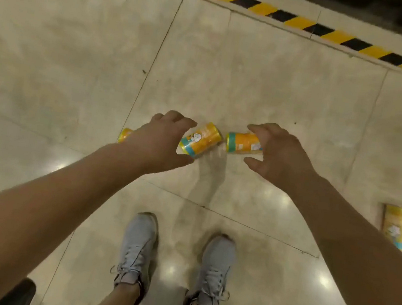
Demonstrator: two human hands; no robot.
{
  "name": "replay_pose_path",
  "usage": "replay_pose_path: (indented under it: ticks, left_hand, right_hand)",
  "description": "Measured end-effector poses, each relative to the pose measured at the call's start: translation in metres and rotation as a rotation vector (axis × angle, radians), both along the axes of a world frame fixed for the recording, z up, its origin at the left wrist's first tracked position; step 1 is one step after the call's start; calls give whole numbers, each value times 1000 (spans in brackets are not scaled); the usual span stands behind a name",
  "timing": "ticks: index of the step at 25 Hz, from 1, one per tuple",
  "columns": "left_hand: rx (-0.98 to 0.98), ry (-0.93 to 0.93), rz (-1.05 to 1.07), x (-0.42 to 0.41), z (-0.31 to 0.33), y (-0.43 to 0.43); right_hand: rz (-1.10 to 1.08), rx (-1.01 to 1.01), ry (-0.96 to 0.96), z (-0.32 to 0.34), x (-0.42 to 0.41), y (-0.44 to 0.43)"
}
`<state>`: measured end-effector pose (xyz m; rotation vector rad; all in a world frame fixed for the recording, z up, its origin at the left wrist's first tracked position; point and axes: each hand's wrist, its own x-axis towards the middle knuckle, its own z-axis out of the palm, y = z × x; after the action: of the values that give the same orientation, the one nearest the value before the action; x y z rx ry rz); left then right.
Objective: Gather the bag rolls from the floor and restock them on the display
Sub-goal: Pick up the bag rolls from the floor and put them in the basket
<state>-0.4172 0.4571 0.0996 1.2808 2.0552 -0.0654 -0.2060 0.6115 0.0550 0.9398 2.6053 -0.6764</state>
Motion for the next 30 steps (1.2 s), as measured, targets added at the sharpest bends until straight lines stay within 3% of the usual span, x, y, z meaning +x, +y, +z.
replay_pose_path:
  ticks: [4,7,13,18,24,30]
  left_hand:
    - [-9,15,-9,-3,-116,15]
    - [11,26,-28,-2,-184,36]
    - [73,67,80,14,-254,69]
    - [270,-96,246,-9,-218,49]
    - [441,-201,452,-39,-134,-16]
    - [476,-182,368,-68,0,-53]
  right_hand:
    - [57,35,-155,-127,-19,5]
    - [154,89,-189,-187,-25,18]
    - [242,161,-59,-219,-40,51]
    - [21,81,153,-169,-28,40]
    - [-278,-209,420,-87,-35,4]
    - [-258,-287,480,37,-70,-30]
